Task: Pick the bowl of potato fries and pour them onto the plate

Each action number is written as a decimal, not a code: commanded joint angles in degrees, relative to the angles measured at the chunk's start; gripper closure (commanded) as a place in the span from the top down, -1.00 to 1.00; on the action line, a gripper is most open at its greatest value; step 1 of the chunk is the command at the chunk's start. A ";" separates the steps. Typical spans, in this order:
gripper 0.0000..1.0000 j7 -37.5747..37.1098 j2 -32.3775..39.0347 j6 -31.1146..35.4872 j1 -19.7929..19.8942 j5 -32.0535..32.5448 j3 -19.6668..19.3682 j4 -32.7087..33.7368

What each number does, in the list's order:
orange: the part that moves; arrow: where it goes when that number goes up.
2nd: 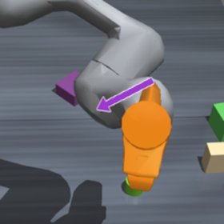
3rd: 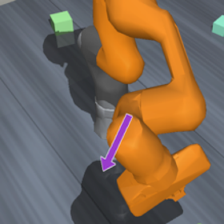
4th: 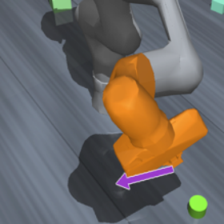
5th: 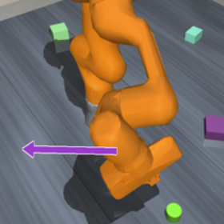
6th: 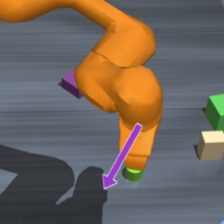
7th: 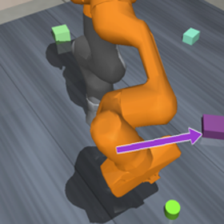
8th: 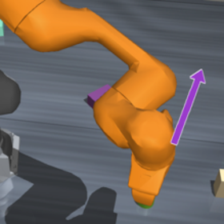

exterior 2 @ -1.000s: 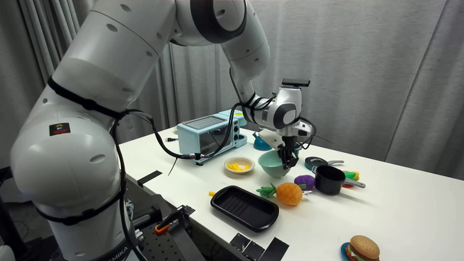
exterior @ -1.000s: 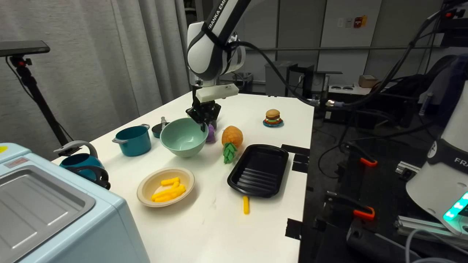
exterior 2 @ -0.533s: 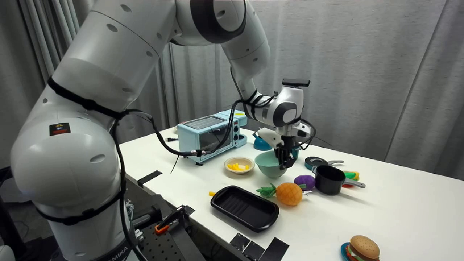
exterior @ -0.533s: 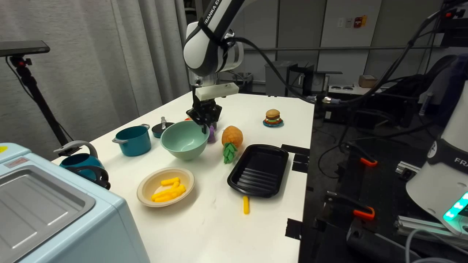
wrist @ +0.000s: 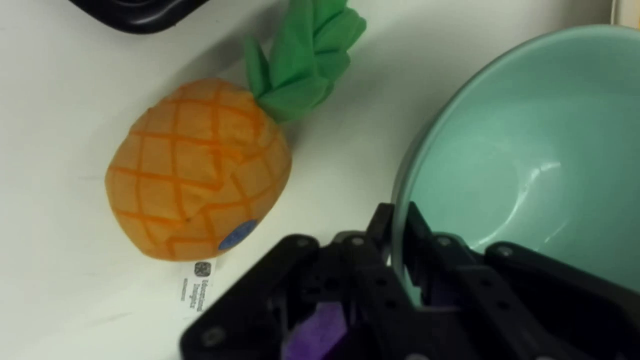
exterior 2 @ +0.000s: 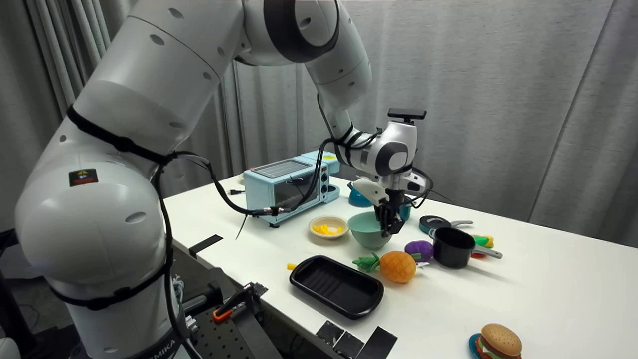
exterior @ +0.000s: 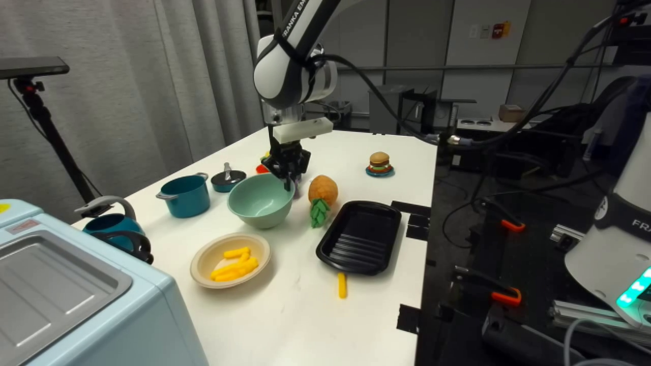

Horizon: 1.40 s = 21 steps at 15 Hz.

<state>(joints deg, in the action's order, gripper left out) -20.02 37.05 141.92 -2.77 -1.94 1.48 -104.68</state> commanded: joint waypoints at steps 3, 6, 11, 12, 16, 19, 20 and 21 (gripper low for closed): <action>-0.95 -0.37 4.44 0.95 -4.40 0.13 -1.29 2.84; -0.95 -0.96 4.71 1.06 -5.91 0.25 -1.40 3.31; -0.16 -0.77 5.32 0.61 -6.15 -0.19 -1.53 3.90; -0.02 -0.68 5.79 0.60 -6.08 -0.26 -1.60 3.94; 0.60 -0.32 6.67 1.00 -5.59 -0.59 -2.00 3.82; 0.98 0.09 5.22 2.80 -5.50 -0.35 -2.50 2.36; 1.00 0.33 4.59 3.66 -5.38 -0.46 -2.46 1.85; 1.00 0.64 3.79 4.86 -5.25 -0.57 -2.38 1.22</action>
<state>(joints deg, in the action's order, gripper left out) -20.39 42.82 144.21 -7.85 -1.92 -0.41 -102.12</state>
